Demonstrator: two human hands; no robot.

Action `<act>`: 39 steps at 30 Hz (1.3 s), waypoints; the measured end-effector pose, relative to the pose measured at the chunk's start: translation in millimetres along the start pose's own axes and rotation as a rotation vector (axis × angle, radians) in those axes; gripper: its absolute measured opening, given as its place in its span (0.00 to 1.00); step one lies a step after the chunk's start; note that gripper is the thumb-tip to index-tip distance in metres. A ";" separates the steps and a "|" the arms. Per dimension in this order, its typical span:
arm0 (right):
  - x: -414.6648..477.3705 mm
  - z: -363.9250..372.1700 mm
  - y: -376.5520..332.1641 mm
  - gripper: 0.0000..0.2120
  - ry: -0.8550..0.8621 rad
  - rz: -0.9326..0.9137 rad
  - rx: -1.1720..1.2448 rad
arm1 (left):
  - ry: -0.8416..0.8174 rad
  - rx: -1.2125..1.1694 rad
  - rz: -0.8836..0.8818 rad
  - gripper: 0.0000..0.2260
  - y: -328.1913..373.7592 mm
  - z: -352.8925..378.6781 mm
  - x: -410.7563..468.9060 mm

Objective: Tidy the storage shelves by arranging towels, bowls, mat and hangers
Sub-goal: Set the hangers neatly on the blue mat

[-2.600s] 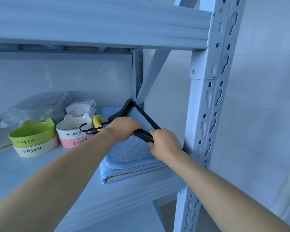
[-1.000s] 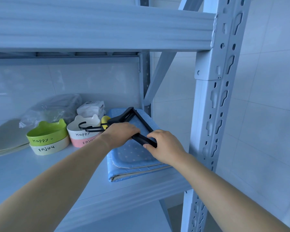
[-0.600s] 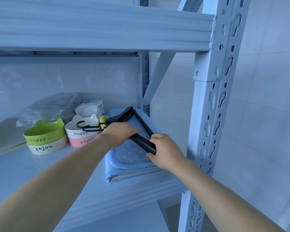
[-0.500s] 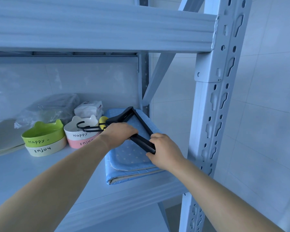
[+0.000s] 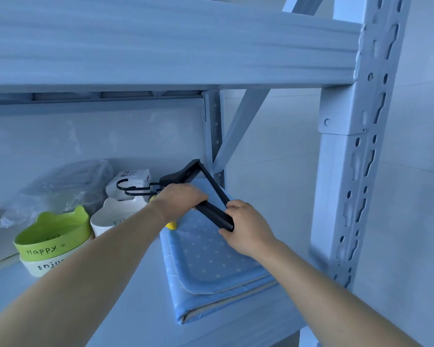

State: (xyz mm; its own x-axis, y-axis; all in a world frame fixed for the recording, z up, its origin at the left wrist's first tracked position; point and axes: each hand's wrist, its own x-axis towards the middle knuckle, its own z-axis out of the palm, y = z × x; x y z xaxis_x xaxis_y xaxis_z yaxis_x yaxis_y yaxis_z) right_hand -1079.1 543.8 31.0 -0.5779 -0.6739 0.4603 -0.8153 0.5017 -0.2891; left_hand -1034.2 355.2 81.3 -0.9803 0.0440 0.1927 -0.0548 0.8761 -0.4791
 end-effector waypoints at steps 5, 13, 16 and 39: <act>18.8 7.4 2.5 0.11 -0.048 0.013 -0.019 | -0.031 0.000 -0.031 0.12 -7.6 15.6 9.5; 39.1 13.9 15.1 0.13 -0.104 -0.022 -0.021 | -0.050 -0.036 -0.082 0.07 -9.2 28.1 20.6; 45.3 17.5 16.3 0.13 -0.104 -0.037 -0.018 | -0.051 -0.061 -0.104 0.08 -11.9 30.8 21.5; 28.4 26.5 29.0 0.11 -0.061 -0.109 0.162 | 0.118 -0.336 -0.249 0.21 14.5 48.8 -5.8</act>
State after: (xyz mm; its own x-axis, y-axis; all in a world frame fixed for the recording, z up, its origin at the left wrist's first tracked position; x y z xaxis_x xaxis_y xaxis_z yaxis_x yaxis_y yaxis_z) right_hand -1120.1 524.9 13.5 -0.4835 -0.7532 0.4461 -0.8653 0.3340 -0.3738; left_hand -1038.7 344.2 31.4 -0.9154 -0.1509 0.3731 -0.2029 0.9737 -0.1040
